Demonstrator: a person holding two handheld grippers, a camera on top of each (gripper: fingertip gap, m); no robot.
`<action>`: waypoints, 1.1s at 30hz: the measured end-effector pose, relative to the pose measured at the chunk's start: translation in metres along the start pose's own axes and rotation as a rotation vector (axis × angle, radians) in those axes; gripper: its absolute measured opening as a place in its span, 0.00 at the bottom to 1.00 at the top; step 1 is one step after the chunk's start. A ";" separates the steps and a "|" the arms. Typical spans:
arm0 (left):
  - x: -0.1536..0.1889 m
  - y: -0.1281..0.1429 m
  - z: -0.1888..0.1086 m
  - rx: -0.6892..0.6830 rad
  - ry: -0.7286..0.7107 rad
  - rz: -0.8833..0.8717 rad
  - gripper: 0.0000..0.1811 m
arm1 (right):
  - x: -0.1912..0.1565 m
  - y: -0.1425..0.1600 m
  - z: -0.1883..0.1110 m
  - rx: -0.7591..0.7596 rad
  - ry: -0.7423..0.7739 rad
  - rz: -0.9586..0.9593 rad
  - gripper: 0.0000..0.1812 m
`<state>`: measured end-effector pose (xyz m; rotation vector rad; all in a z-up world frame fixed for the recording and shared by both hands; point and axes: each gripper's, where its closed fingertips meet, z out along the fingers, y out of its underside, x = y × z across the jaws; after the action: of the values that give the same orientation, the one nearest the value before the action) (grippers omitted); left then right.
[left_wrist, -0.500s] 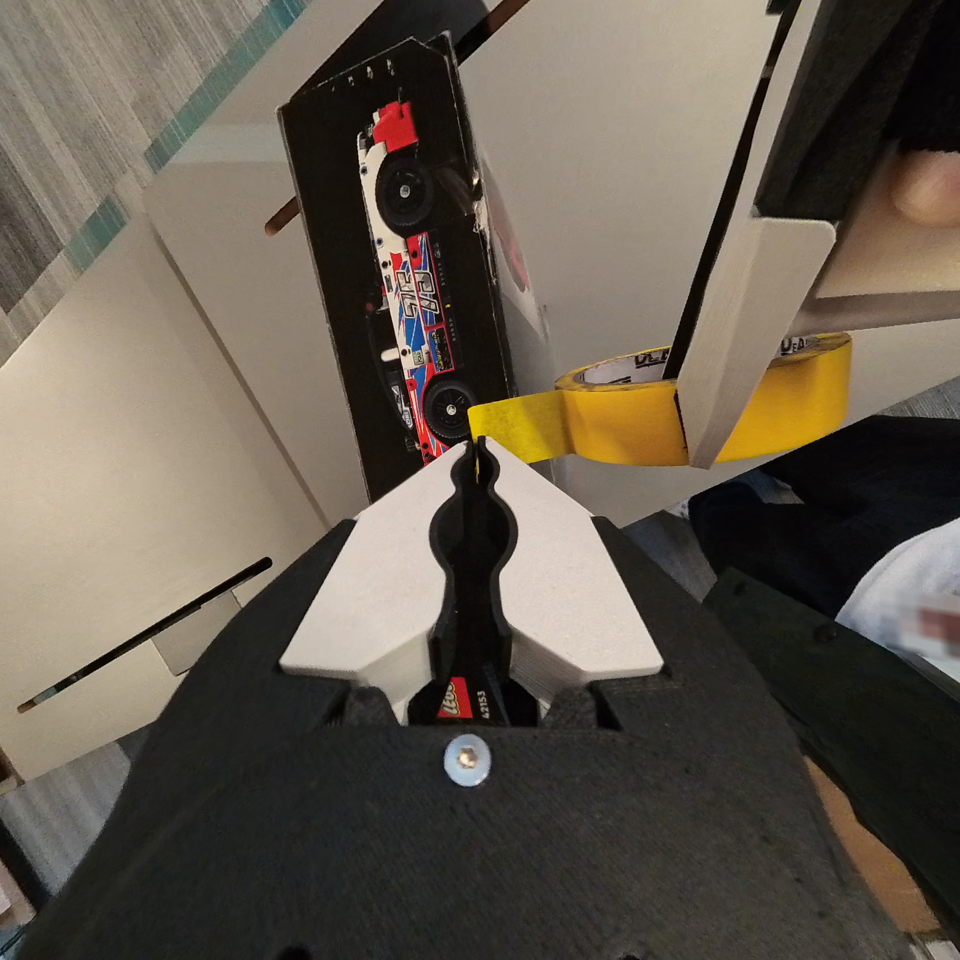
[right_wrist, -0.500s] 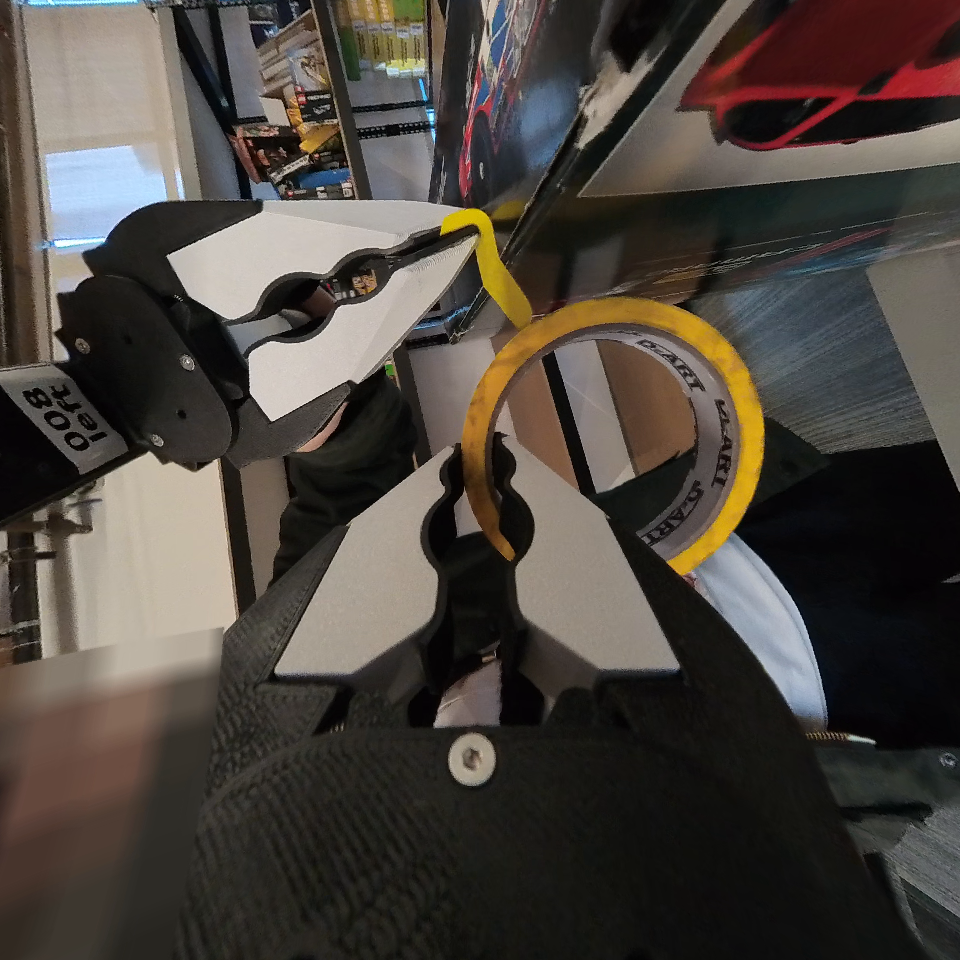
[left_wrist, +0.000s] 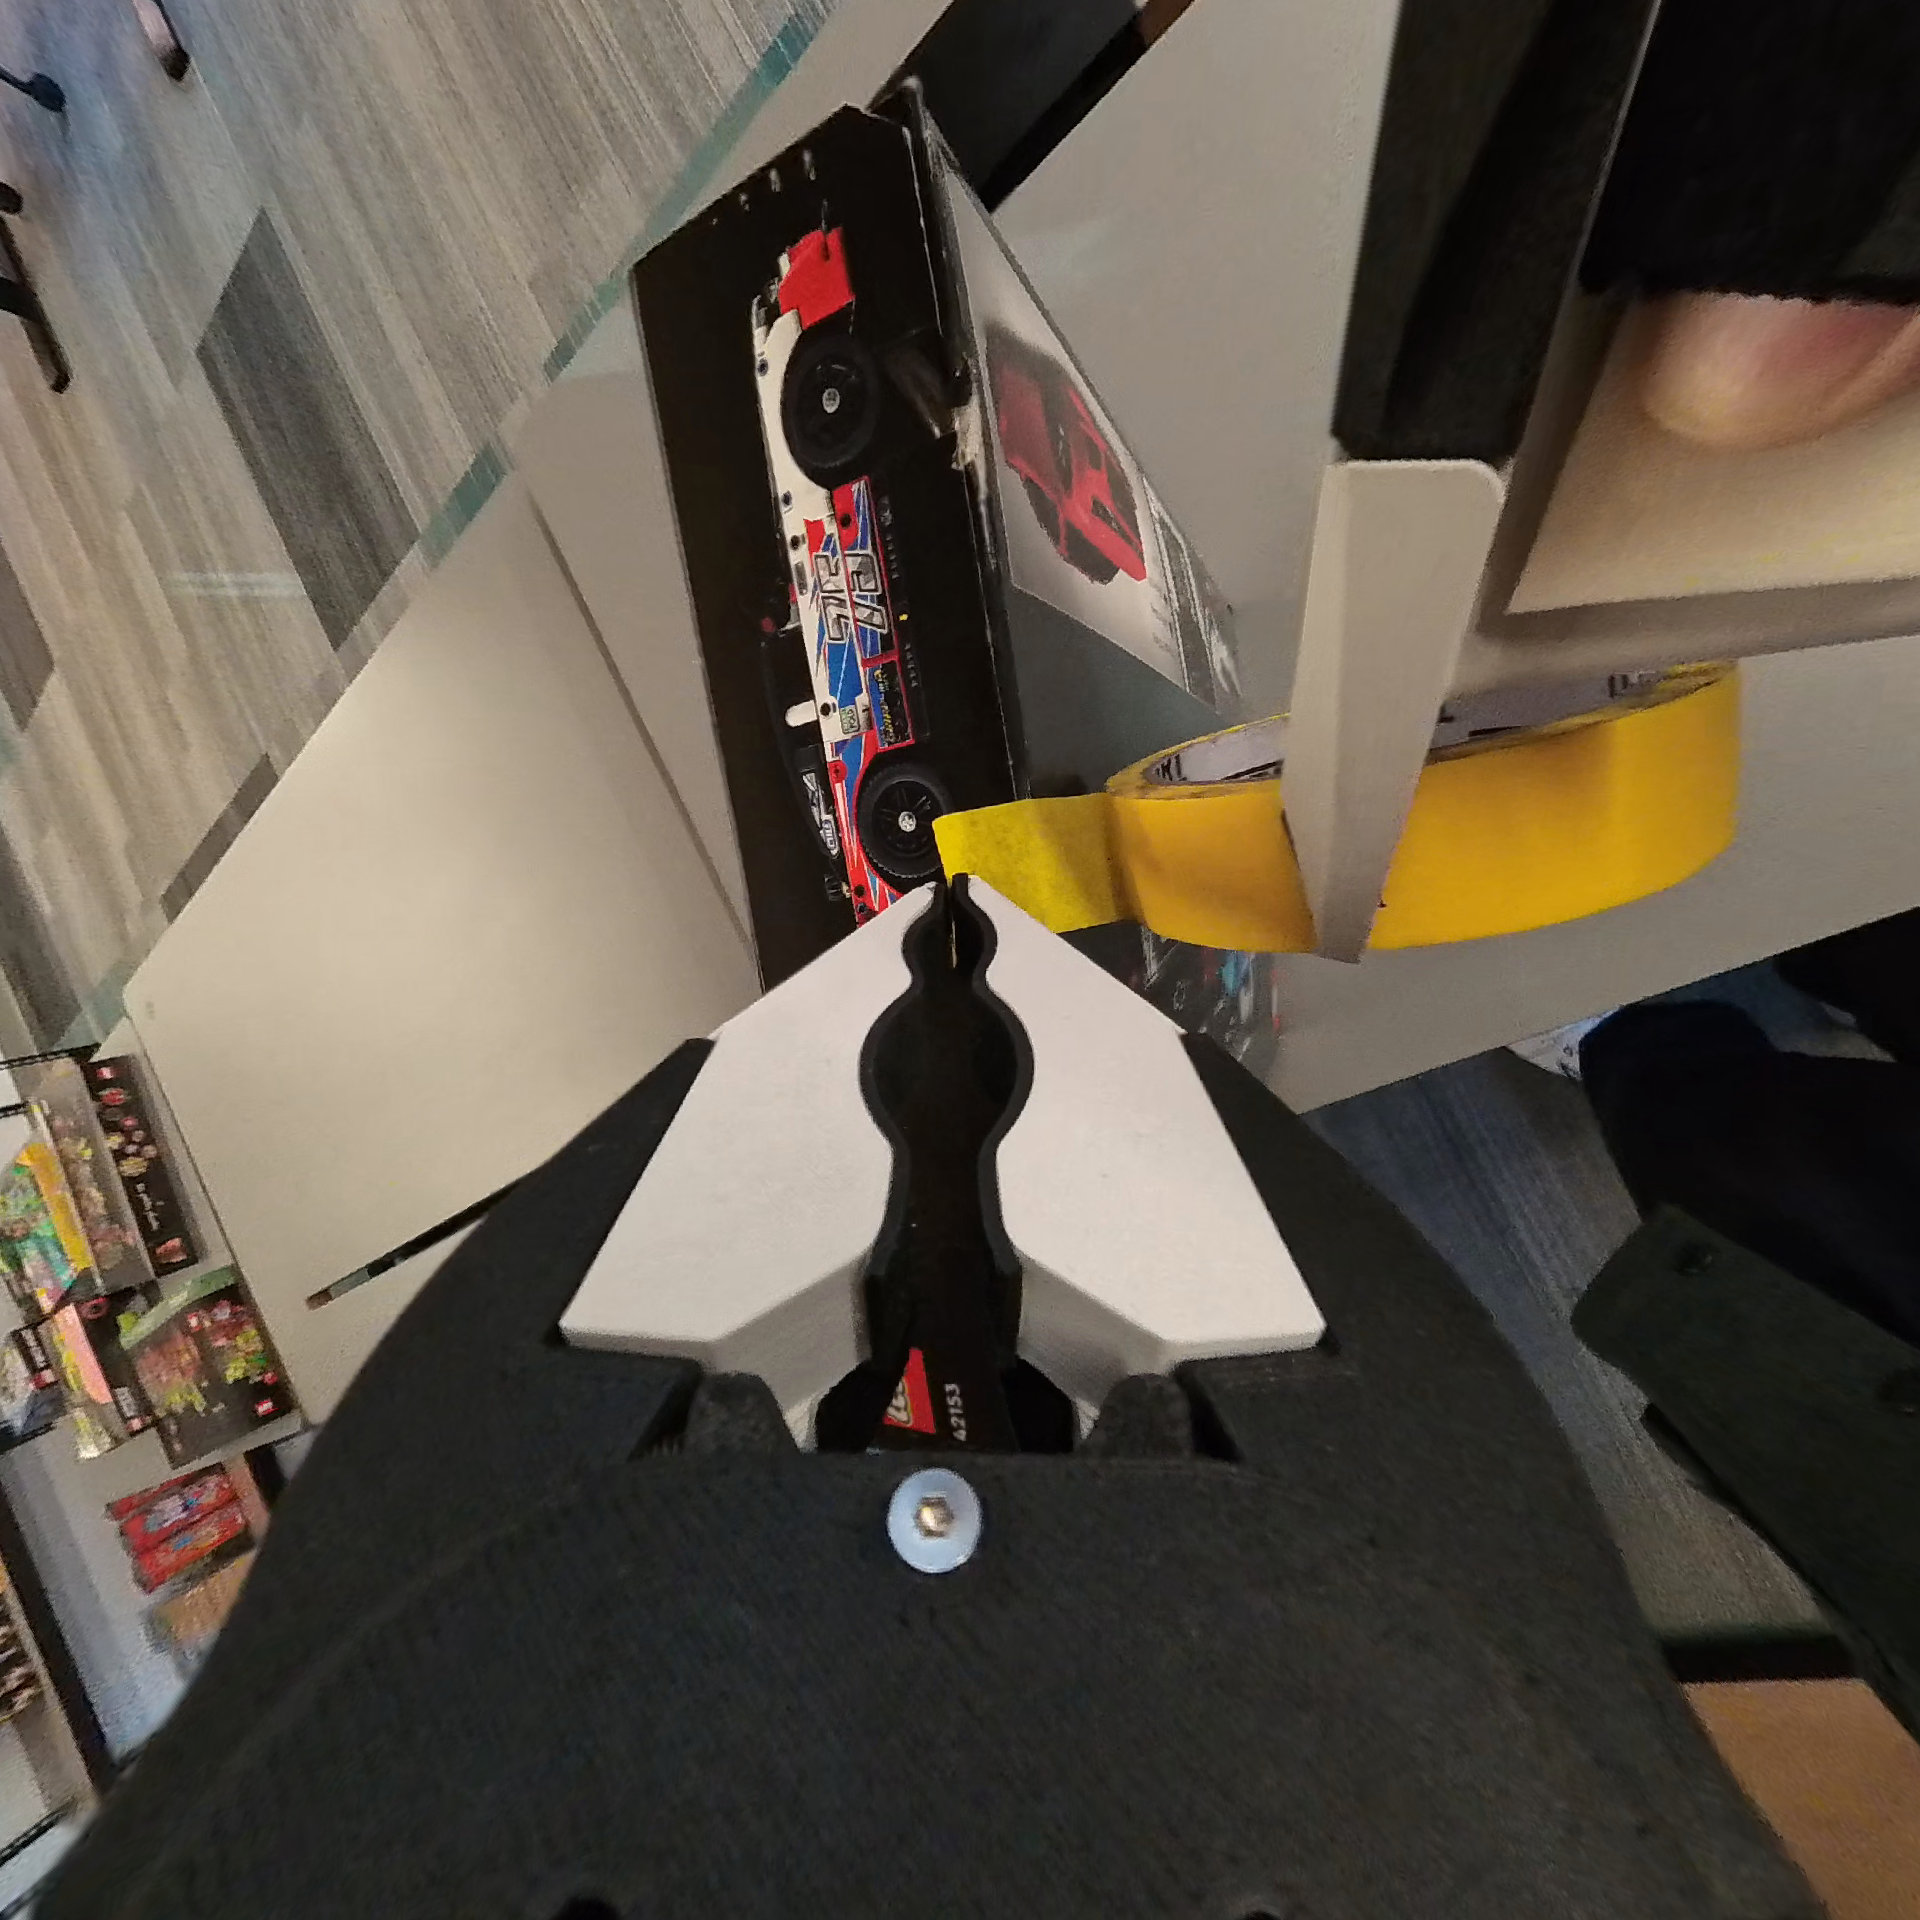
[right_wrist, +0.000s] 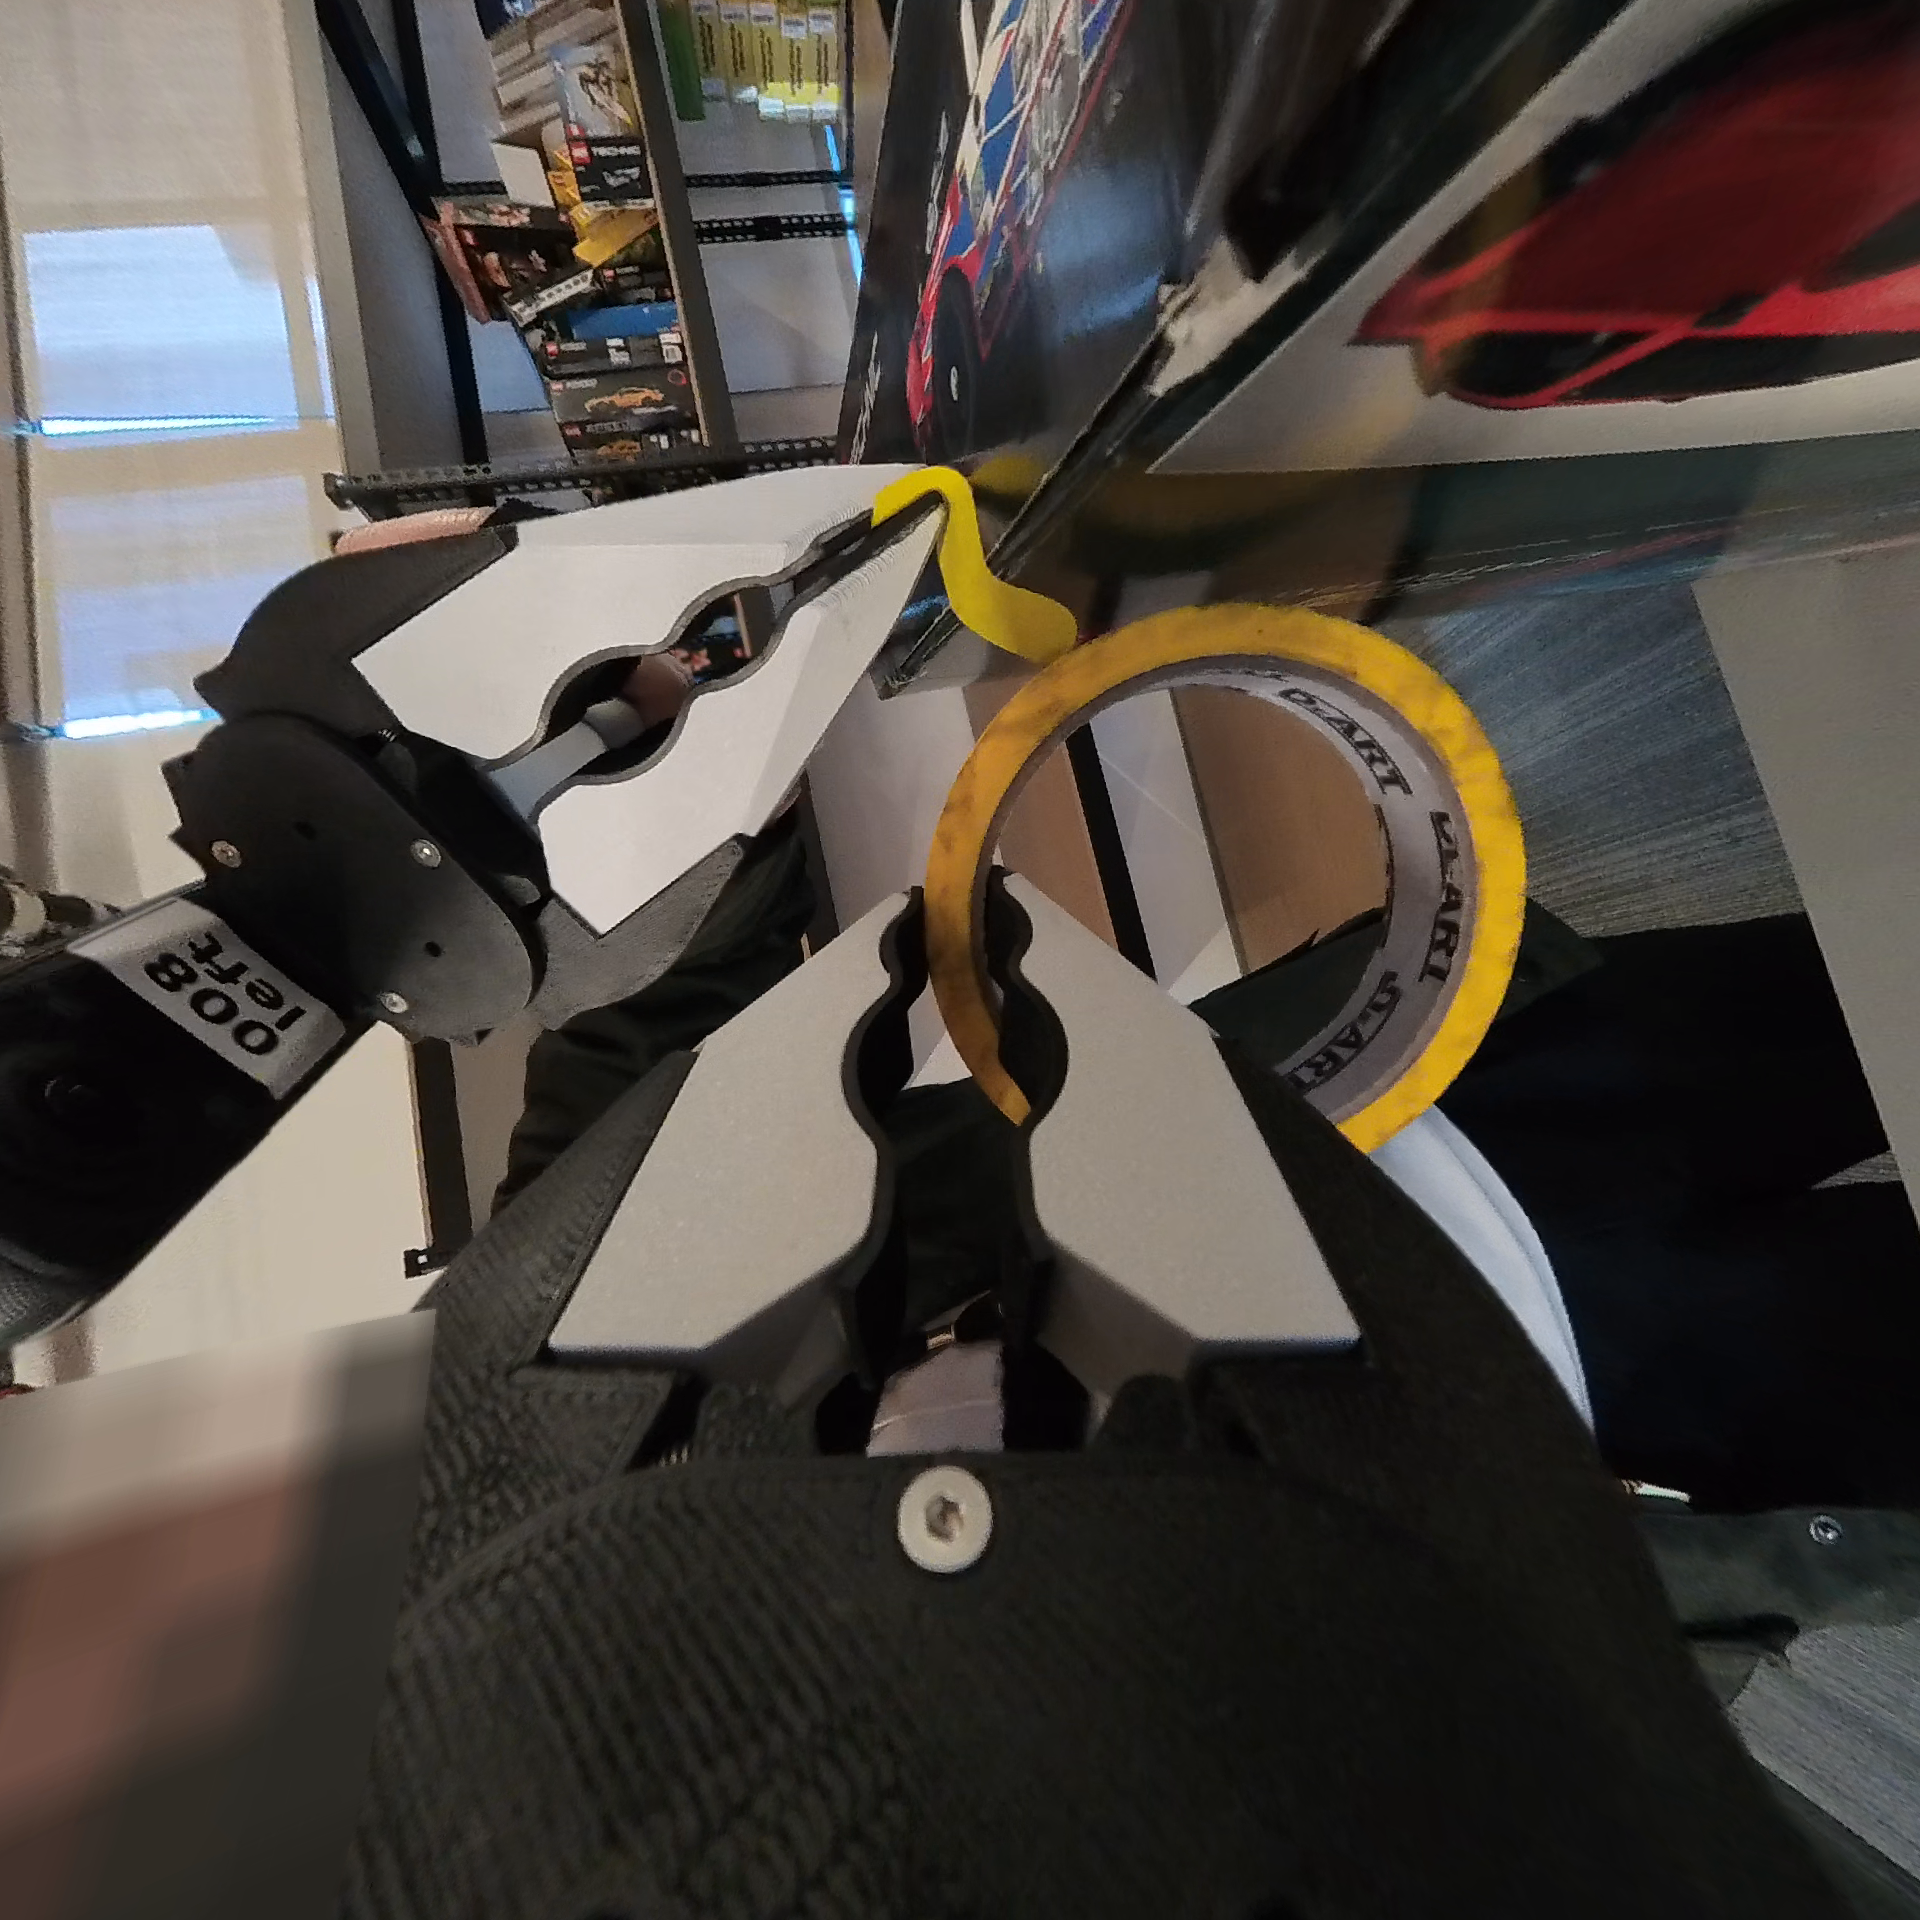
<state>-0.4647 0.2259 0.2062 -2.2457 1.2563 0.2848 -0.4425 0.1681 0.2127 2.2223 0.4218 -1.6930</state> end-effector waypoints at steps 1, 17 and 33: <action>0.000 0.000 0.000 0.003 -0.006 0.001 0.00 | 0.000 0.000 0.000 0.004 -0.001 -0.004 0.05; -0.001 0.000 -0.001 0.023 -0.018 0.020 0.00 | 0.005 0.002 0.000 0.017 -0.022 -0.048 0.05; 0.001 -0.001 -0.002 0.055 -0.003 0.021 0.00 | 0.006 -0.003 -0.016 0.089 0.012 -0.225 0.15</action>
<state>-0.4633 0.2243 0.2077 -2.1858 1.2718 0.2579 -0.4282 0.1775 0.2102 2.3236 0.6325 -1.8438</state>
